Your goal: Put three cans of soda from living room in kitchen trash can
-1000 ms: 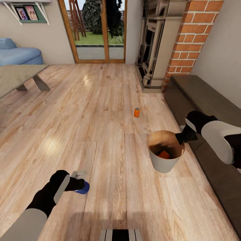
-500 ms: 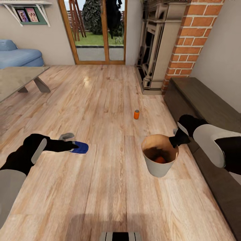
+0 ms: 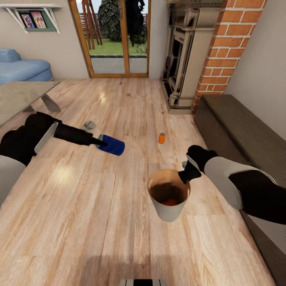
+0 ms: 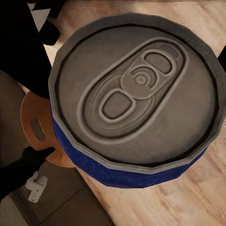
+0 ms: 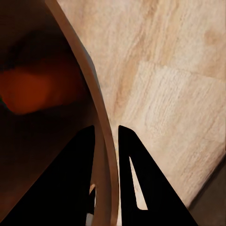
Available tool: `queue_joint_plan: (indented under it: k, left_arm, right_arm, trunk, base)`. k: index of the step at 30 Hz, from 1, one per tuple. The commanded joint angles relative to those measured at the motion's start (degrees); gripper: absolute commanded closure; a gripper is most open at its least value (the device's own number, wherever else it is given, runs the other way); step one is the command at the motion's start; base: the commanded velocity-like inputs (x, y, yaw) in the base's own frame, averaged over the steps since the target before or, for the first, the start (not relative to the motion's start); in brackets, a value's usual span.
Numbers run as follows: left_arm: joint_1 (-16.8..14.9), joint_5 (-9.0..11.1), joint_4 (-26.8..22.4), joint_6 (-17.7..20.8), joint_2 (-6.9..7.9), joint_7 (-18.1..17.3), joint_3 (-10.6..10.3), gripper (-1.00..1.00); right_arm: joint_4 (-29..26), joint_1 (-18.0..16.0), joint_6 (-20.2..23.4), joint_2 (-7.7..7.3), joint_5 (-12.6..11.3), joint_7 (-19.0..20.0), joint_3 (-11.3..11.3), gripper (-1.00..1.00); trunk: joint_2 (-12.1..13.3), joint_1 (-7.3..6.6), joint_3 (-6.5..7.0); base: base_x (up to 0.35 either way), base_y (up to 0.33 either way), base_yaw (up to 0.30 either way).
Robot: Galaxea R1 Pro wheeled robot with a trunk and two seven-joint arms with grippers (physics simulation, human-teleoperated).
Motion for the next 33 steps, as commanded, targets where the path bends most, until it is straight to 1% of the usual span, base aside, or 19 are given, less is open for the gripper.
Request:
queue_joint_plan:
  k: [1,2,4,5,6,7,8,9,10,12,13,16,18,22,27,28,30,32,33]
  left_arm:
    - [-1.62,-0.10,0.09,0.00,-0.18,-0.97,-2.64,1.00]
    - [-1.96,-0.09,0.12,0.00,-0.28,-1.20,-3.49,1.00]
    - [-2.77,-0.09,0.14,0.00,-0.66,-1.80,-6.48,1.00]
    - [-2.88,-0.13,0.16,0.00,-0.76,-1.88,-6.97,1.00]
    - [-3.10,-0.30,0.18,0.00,-1.67,-2.02,-8.27,1.00]
    - [-3.15,-0.35,0.19,0.00,-2.12,-2.04,-8.82,1.00]
    - [-3.19,-0.44,0.19,0.00,-3.11,-2.02,-10.28,1.00]
    - [-3.20,-0.47,0.21,0.00,-3.60,-1.99,-11.24,1.00]
    - [-3.22,-0.51,0.24,0.00,-4.51,-1.86,-13.46,1.00]
    - [-3.24,-0.53,0.30,0.00,-5.45,-1.70,-15.77,1.00]
    - [-3.27,-0.53,0.76,0.00,-6.44,-1.50,-17.52,1.00]
    - [-3.31,-0.51,2.58,0.00,-8.39,-1.15,-19.66,1.00]
    - [-3.32,-0.50,3.22,0.00,-9.54,-1.05,-20.32,1.00]
    - [-3.33,-0.50,3.59,0.00,-11.21,-0.95,-20.68,1.00]
    - [-3.33,-0.55,3.71,0.00,-12.71,-0.88,-20.77,1.00]
    - [-3.33,-0.56,3.76,0.00,-13.72,-0.34,-20.83,1.00]
    - [-3.30,-0.57,3.81,0.00,-14.53,1.05,-20.85,1.00]
    - [-3.19,-0.58,3.84,0.00,-15.14,2.26,-20.87,1.00]
    - [-3.02,-0.58,4.06,0.00,-15.82,3.55,-20.91,1.00]
  right_arm:
    - [-0.07,0.04,0.08,0.78,-0.68,0.11,-0.71,1.00]
    - [-0.08,0.06,0.08,1.06,-0.68,0.09,-0.70,1.00]
    - [-0.14,0.09,0.08,2.05,-0.73,0.05,-0.67,1.00]
    - [-0.15,0.09,0.08,2.25,-0.73,0.04,-0.68,1.00]
    - [-0.33,0.10,0.08,2.81,-0.75,0.03,-0.72,1.00]
    - [-0.58,0.10,0.08,3.02,-0.75,0.03,-0.74,1.00]
    - [-1.38,0.14,0.08,3.36,-0.75,0.02,-0.80,1.00]
    - [-1.83,0.13,0.08,3.49,-0.77,0.02,-0.82,1.00]
    - [-2.62,0.15,0.08,3.73,-0.80,0.02,-0.85,1.00]
    - [-3.14,0.17,0.08,3.98,-0.82,0.02,-0.87,1.00]
    - [-3.48,0.16,0.08,4.43,-0.83,0.02,-0.88,1.00]
    - [-3.88,0.23,0.08,5.76,-0.86,0.02,-0.90,1.00]
    - [-3.99,0.26,0.08,6.60,-0.89,0.02,-0.90,1.00]
    - [-3.98,0.28,0.08,7.45,-0.92,0.02,-0.90,1.00]
    - [-3.74,0.39,0.08,8.25,-0.90,0.00,-0.91,1.00]
    - [-3.66,0.47,0.08,8.46,-0.90,0.01,-0.91,1.00]
    - [-3.62,0.51,0.08,8.47,-0.87,-0.03,-0.91,1.00]
    - [-3.64,0.52,0.08,8.47,-0.86,-0.05,-0.91,1.00]
    - [-3.67,0.53,0.08,8.47,-0.86,-0.06,-0.91,1.00]
  trunk:
    - [0.42,-0.23,0.19]
    - [0.82,-0.45,0.37]
    - [1.62,-0.88,0.72]
    - [2.02,-1.10,0.90]
    - [2.42,-1.32,1.08]
    - [2.82,-1.54,1.26]
    - [3.22,-1.76,1.44]
    - [3.62,-1.98,1.62]
    - [4.03,-2.20,1.80]
    - [4.83,-2.64,2.16]
    - [5.23,-2.86,2.34]
    - [6.43,-3.52,2.88]
    - [7.23,-3.96,3.24]
    - [8.84,-4.84,3.96]
    - [10.84,-5.94,4.85]
    - [11.24,-6.16,5.03]
    - [12.05,-6.59,5.39]
    - [12.05,-6.59,5.39]
    - [12.05,-6.59,5.39]
  base:
    - [0.000,0.000,0.000]
    - [0.000,0.000,0.000]
    - [0.000,0.000,0.000]
    - [0.000,0.000,0.000]
    - [0.000,0.000,0.000]
    - [0.000,0.000,0.000]
    - [0.000,0.000,0.000]
    - [0.000,0.000,0.000]
    - [0.000,0.000,0.000]
    - [0.000,0.000,0.000]
    - [0.000,0.000,0.000]
    - [0.000,0.000,0.000]
    - [0.000,0.000,0.000]
    - [0.000,0.000,0.000]
    - [0.000,0.000,0.000]
    - [0.000,0.000,0.000]
    - [0.000,0.000,0.000]
    - [0.000,0.000,0.000]
    - [0.000,0.000,0.000]
